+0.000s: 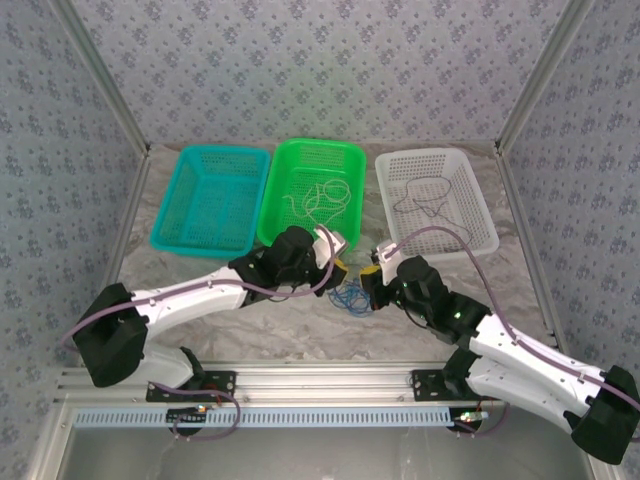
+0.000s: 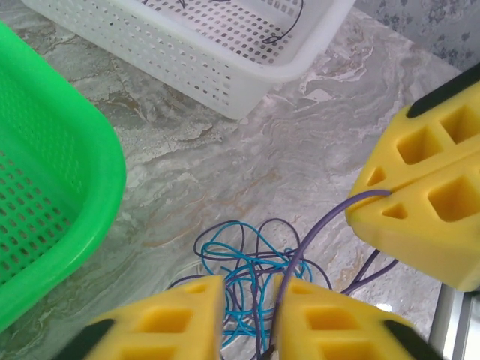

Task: Untangle the cables

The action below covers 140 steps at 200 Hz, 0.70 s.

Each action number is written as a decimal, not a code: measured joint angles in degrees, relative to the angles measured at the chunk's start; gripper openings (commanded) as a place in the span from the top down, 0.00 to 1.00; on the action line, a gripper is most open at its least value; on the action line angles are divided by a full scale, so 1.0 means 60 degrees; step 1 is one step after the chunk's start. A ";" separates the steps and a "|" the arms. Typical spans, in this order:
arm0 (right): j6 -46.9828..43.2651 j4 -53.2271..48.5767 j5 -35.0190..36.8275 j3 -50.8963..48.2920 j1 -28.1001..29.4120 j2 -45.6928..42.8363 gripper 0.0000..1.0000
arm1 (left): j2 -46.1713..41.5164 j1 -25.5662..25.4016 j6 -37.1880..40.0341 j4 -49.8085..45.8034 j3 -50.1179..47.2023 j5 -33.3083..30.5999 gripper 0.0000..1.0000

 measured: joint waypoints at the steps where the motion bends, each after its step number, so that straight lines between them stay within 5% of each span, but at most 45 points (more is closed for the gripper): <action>1: 0.0000 0.0000 0.0000 0.0000 0.0000 0.0000 0.99 | 0.0000 0.0000 0.0007 0.0000 0.0004 -0.0004 0.86; 36: 0.0142 0.0127 0.0120 0.0000 0.0007 0.0171 0.84 | 0.0004 -0.0084 -0.0149 0.0168 0.0062 0.0047 0.99; 71: 0.0481 0.0379 0.0586 0.0000 0.0025 0.0787 0.62 | -0.0036 -0.0120 -0.0455 0.0681 0.0062 0.0350 1.00; 140: 0.1155 0.0739 0.1894 0.0004 0.0025 0.1789 0.60 | -0.0710 -0.0120 -0.0954 0.1166 -0.0175 0.0590 1.00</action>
